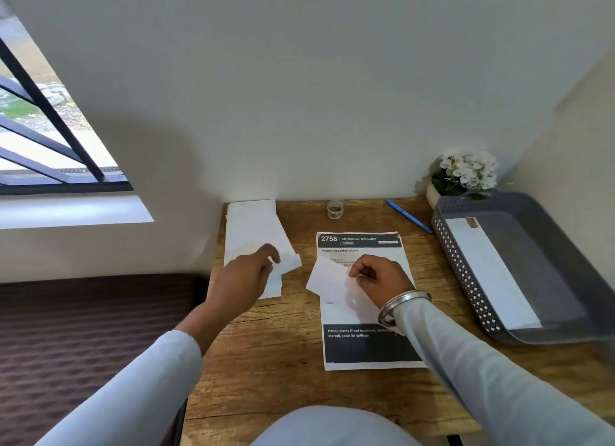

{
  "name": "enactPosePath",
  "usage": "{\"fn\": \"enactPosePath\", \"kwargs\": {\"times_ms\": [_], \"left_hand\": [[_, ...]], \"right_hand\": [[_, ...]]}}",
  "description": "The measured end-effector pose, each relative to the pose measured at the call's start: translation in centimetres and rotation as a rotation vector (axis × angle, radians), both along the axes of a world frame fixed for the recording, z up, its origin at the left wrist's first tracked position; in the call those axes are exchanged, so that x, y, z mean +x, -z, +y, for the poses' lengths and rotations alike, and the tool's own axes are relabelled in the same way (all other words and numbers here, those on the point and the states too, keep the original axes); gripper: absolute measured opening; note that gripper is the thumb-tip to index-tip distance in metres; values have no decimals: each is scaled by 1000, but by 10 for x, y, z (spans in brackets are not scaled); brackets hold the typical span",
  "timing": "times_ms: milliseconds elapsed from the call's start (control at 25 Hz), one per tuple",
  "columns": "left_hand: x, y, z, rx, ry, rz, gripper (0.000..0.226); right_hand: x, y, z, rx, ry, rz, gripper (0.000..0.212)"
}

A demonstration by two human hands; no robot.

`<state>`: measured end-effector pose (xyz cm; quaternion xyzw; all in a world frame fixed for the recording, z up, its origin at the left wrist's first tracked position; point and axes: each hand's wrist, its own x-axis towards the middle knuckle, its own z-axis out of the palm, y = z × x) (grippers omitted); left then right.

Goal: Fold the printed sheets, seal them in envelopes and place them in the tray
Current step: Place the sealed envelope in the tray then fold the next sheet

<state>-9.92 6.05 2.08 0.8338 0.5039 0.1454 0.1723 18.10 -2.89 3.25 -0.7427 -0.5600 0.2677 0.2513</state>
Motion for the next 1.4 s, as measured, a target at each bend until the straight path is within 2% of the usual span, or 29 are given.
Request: {"fn": "enactPosePath", "kwargs": {"times_ms": [200,320,600,760,920,1400], "left_hand": [[36,13,-6,-106,-30,-120,23],[51,14,-9,-184,0,-119,30],[70,18,-10,-160,78,-68,33],[76,19,-8,-147,64,-71,12],[82,22,-8,-179,24,-62,29],[94,20,-13,-253,72,-23,43]], "right_hand": [[19,2,-6,34,42,-4,36],[28,6,-11,37,74,6,35],[41,12,-21,7,106,22,30],[42,15,-20,4,126,39,31],[41,14,-16,21,147,63,31],[47,16,-15,21,204,98,35]]}}
